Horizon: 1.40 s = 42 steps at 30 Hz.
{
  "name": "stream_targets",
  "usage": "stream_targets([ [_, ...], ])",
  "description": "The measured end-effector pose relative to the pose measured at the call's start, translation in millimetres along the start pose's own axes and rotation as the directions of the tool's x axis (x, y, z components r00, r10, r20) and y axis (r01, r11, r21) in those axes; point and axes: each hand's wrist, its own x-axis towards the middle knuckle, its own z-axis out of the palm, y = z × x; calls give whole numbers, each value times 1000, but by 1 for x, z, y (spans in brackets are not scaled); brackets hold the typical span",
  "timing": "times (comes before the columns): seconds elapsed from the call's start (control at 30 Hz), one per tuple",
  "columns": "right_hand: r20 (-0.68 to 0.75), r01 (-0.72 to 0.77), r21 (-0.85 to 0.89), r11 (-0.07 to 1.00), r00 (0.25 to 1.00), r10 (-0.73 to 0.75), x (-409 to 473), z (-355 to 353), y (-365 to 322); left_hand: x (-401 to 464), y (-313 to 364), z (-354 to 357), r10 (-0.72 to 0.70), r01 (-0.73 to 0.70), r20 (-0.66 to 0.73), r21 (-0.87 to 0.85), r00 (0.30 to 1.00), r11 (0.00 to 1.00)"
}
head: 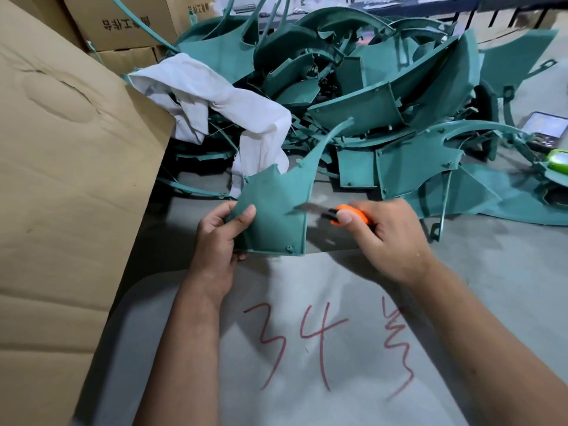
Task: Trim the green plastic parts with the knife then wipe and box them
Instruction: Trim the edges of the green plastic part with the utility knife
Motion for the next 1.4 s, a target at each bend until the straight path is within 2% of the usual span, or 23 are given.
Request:
stream_targets([
  [0.13, -221, -198, -2, 980, 956, 192, 4, -5, 5, -2, -1, 0, 14, -17, 112, 25, 994, 1000],
  [0.3, -295, -484, -16, 875, 838, 459, 6, -6, 24, -3, 0, 0, 51, -63, 196, 55, 979, 997],
  [0.4, -342, -548, -27, 836, 791, 507, 6, -6, 34, -2, -1, -3, 64, -75, 206, 46, 976, 996],
  [0.53, -393, -596, -69, 800, 753, 527, 5, -4, 36, -1, -1, -5, 90, -85, 107, -47, 990, 995],
  [0.6, -412, -547, -36, 837, 771, 486, 4, -2, 28, -2, -3, -1, 120, -114, 54, -94, 991, 989],
  [0.67, -436, -412, 47, 910, 811, 390, 3, -1, 16, -3, -6, 7, 177, -177, -9, -108, 984, 978],
  [0.8, -373, -182, 104, 978, 904, 208, 0, 6, -3, -6, -10, 15, 255, -260, -97, -38, 962, 965],
  [0.93, -272, -98, 79, 992, 955, 116, -1, 15, -11, -6, -13, 14, 294, -297, -60, -52, 954, 953],
  [1.03, -216, -23, 67, 997, 976, 37, -2, 14, -11, -9, -12, 20, 274, -274, -23, -189, 961, 943],
  [1.13, -91, 27, 65, 998, 996, -21, -4, 14, -10, -9, -9, 28, 226, -216, -9, -325, 974, 921],
  [1.3, 102, 75, 47, 996, 992, -80, -4, 13, -11, -11, 1, 31, 199, -213, -76, -313, 977, 925],
  [1.4, 155, 83, 33, 996, 984, -87, -4, 16, -11, -13, 7, 29, 184, -197, -68, -337, 980, 921],
])
